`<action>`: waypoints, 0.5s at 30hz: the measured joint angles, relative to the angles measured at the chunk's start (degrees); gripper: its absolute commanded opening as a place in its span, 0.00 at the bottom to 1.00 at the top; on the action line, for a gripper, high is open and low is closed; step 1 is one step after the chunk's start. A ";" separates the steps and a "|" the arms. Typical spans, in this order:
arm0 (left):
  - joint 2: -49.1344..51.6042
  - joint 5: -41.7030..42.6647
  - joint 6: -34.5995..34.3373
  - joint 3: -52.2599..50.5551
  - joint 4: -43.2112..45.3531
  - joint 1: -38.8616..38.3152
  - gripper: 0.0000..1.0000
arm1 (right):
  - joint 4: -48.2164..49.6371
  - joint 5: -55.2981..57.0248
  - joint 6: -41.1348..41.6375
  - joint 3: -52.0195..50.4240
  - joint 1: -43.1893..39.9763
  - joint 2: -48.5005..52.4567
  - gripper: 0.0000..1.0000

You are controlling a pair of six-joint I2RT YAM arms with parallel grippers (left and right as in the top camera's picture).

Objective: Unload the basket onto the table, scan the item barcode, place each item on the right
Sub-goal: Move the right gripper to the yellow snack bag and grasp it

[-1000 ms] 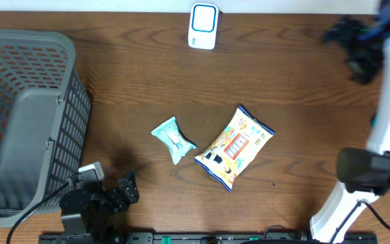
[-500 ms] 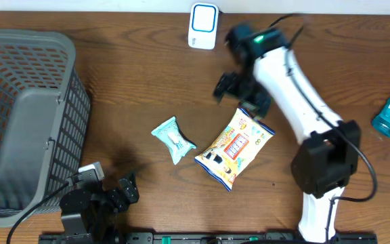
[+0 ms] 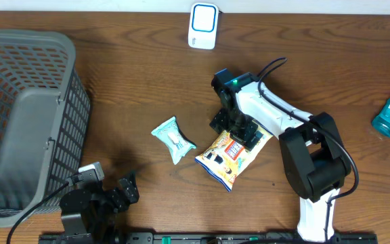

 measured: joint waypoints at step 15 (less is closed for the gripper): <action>0.00 0.00 0.02 0.00 0.00 0.00 0.98 | 0.09 4.61 -2.19 0.07 2.60 0.02 0.01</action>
